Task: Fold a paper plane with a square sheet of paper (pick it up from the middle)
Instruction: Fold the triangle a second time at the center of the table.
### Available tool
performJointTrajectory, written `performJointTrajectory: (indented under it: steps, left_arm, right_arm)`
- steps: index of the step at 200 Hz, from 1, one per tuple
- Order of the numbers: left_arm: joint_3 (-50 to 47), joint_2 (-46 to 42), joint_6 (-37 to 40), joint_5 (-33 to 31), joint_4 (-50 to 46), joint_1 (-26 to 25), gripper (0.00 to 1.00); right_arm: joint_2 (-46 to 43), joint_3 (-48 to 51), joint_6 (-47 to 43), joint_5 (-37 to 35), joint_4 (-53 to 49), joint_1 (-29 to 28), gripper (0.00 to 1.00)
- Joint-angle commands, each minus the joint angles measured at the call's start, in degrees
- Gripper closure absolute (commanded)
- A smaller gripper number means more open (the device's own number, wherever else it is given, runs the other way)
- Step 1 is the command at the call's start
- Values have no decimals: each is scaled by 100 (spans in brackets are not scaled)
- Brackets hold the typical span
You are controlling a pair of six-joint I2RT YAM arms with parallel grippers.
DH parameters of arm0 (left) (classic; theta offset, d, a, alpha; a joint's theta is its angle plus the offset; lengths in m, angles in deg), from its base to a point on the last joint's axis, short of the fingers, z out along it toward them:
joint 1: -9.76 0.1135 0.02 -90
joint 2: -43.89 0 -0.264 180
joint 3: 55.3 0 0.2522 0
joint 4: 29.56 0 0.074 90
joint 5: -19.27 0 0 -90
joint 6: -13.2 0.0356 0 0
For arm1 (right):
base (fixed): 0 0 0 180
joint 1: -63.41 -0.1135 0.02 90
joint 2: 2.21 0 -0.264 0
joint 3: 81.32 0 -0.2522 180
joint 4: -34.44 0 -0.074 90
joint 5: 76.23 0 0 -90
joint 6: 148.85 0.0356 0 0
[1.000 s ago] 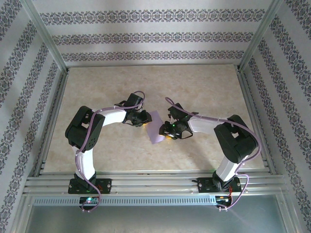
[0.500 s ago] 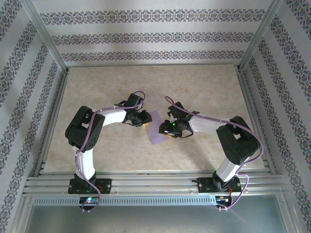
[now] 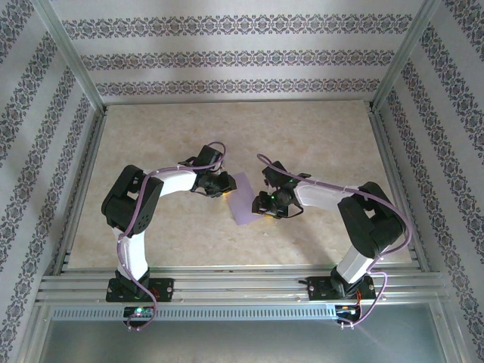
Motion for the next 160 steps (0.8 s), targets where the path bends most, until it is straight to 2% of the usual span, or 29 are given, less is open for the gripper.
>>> performJointTrajectory:
  steps: [1, 160]
  left_arm:
    - [-194, 374, 109, -172, -265, 42, 75]
    - [-236, 402, 88, -161, -225, 41, 75]
  right_arm:
    - [170, -162, -9, -25, -147, -83, 56]
    - [140, -257, 29, 488, 388, -172, 56]
